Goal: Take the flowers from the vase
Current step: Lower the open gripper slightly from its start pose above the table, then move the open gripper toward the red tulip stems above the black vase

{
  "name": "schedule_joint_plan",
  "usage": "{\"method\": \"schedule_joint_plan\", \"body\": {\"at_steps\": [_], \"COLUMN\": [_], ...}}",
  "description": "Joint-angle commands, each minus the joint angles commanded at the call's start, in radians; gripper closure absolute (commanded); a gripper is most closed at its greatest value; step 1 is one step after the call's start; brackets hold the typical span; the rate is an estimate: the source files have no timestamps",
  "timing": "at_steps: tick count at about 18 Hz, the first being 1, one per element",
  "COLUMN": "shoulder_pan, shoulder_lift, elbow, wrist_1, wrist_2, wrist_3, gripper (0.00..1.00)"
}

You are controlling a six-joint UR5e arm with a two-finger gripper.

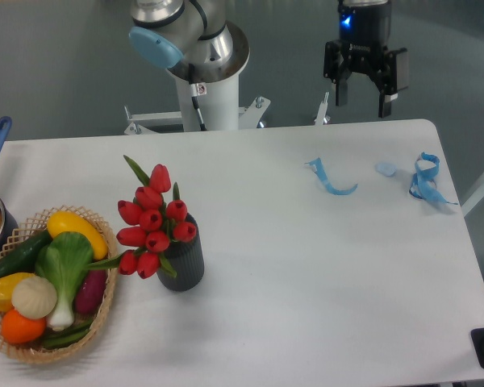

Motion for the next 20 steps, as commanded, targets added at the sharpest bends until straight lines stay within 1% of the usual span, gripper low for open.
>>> {"method": "schedule_joint_plan", "body": {"at_steps": [1,2,4,5,6,9,10,12,16,18,20], "shoulder_pan": [-0.002,-0.002,-0.002,-0.002,0.001,0.0,0.0,-0.003,-0.02,-0.029,-0.072], "shoulder_lift": [0.008,0.026,0.032,0.037,0.035,0.029,0.035,0.028,0.022,0.014,0.006], "elbow": [-0.014,-0.044,-0.058,-0.084,-0.094,-0.095,-0.104,-0.129,-0.14,-0.146,-0.158], "wrist_1": [0.0,0.002,-0.002,0.002,0.003,0.0,0.002,0.002,-0.002,0.0,-0.003], "wrist_2": [0.0,-0.002,0.002,-0.003,-0.014,-0.057,-0.057,-0.061,-0.161,-0.173,-0.182], "wrist_3": [0.009,0.009,0.009,0.008,0.008,-0.008,-0.043,-0.121,-0.201,-0.244,-0.255], "gripper": [0.0,0.0,0.0,0.0,0.0,0.0,0.0,0.0,0.0,0.0,0.0]}}
